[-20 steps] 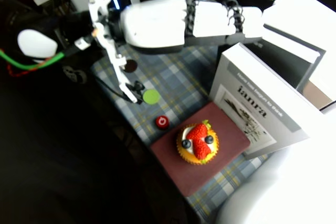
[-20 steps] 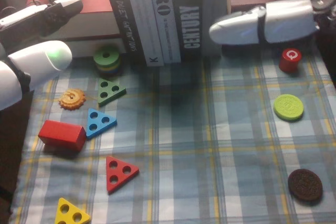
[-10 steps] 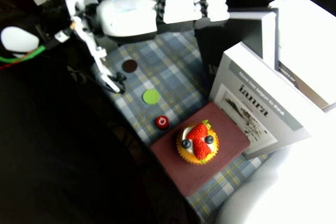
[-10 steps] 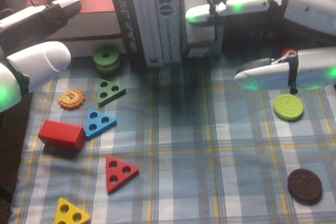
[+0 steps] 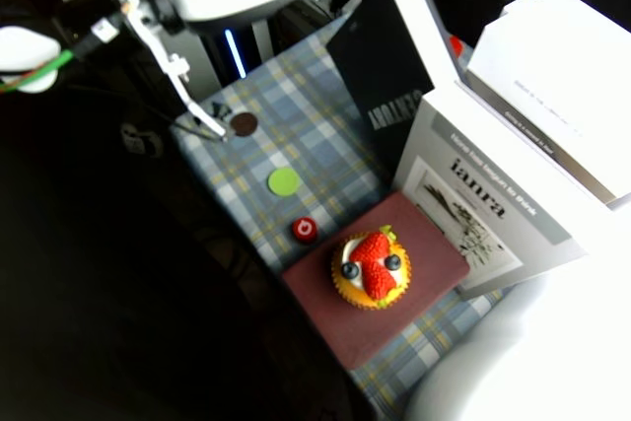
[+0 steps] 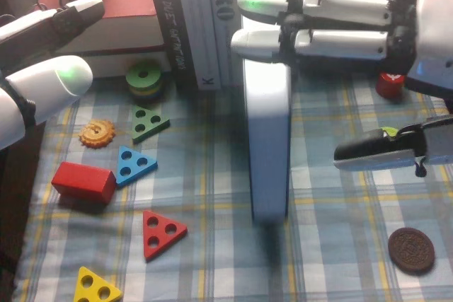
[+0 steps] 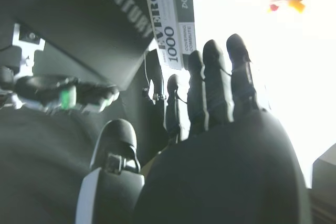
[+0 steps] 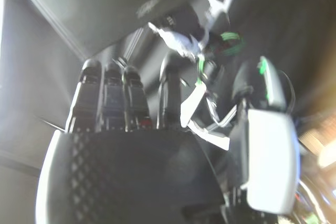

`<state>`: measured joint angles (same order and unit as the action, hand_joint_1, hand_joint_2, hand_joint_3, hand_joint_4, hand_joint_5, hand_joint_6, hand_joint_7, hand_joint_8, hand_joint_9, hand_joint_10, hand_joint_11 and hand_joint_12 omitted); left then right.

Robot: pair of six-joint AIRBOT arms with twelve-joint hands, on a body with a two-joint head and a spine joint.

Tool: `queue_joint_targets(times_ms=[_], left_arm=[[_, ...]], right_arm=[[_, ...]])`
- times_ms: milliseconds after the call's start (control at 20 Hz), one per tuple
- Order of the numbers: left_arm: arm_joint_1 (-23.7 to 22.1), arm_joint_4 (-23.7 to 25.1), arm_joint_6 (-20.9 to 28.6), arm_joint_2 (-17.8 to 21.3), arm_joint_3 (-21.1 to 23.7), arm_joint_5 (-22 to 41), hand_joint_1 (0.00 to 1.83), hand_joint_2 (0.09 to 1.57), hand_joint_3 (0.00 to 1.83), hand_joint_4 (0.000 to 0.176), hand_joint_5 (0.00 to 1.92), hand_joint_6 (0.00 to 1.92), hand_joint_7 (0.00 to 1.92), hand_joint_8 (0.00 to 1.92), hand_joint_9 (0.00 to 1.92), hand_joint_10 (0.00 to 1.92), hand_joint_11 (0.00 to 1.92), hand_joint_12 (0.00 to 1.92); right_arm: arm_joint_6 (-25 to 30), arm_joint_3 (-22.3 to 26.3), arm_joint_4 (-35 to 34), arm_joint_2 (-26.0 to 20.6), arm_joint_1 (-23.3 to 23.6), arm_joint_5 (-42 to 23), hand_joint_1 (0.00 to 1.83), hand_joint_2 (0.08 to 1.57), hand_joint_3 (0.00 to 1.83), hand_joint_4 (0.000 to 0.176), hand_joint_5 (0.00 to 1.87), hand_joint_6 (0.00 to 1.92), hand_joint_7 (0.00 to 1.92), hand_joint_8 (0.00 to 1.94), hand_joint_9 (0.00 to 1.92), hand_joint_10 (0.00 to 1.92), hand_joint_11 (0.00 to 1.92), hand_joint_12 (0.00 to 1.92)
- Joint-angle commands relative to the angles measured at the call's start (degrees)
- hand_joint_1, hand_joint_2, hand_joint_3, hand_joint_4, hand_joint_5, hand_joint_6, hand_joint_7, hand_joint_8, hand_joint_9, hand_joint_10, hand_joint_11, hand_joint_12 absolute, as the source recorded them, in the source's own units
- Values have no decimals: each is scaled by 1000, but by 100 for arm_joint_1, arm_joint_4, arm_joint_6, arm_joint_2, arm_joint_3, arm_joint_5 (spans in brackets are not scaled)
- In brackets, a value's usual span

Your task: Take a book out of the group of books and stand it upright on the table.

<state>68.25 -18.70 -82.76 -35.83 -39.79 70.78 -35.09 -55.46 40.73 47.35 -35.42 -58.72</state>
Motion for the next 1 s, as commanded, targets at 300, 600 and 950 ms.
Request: queue_joint_targets(times_ms=[300,600,950], left_arm=[[-17,25,69,-16,13,1008,0,1269,0,167,310,0,266,0,243,0,1,389],[-19,109,883,-210,-178,1849,104,1298,0,137,299,2,303,0,240,0,0,315],[-20,142,2298,-614,-602,2551,318,1158,0,67,204,2,239,2,227,3,103,256]], right_arm=[[-206,5,-857,-21,-125,-1113,119,1416,0,0,412,9,363,15,344,12,14,872],[-227,-360,-2098,416,-649,-1220,519,1269,11,0,865,141,618,0,447,6,0,1012],[-227,-486,-3864,527,-1690,-2497,331,1184,0,94,324,0,336,1,311,0,1,590]])
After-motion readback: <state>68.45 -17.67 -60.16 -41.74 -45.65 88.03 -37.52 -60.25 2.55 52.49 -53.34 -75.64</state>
